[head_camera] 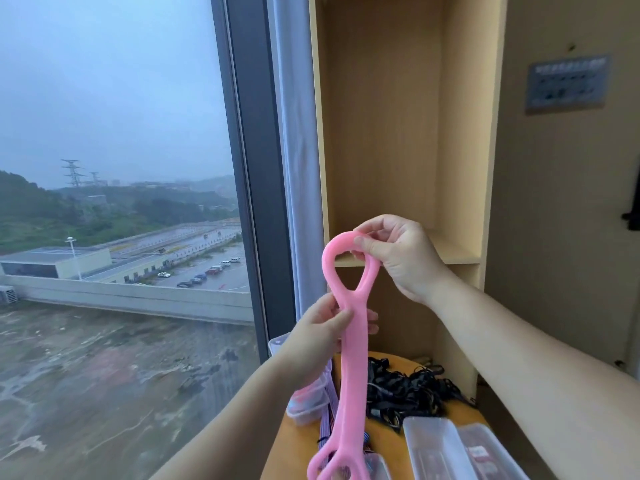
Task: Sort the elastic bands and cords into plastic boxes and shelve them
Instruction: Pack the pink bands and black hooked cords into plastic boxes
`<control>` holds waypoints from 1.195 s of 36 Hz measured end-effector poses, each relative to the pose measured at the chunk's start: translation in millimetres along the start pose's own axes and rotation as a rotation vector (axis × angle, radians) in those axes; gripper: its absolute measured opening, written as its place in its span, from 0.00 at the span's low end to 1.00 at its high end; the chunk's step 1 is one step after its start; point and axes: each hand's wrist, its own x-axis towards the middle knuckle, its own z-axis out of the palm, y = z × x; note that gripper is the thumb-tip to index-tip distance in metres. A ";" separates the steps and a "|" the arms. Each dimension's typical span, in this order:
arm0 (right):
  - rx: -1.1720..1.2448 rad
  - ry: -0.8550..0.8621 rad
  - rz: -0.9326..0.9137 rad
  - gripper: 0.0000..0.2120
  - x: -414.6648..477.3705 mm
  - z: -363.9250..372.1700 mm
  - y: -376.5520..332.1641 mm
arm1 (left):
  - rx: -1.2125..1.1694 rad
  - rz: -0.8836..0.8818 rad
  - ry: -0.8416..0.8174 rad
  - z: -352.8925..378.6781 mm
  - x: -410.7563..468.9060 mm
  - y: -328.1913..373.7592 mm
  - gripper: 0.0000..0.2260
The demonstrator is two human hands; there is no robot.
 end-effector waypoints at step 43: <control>0.426 -0.328 0.625 0.34 -73.2 21.5 67.8 | -0.079 0.093 0.167 0.0 3.1 -11.3 0.12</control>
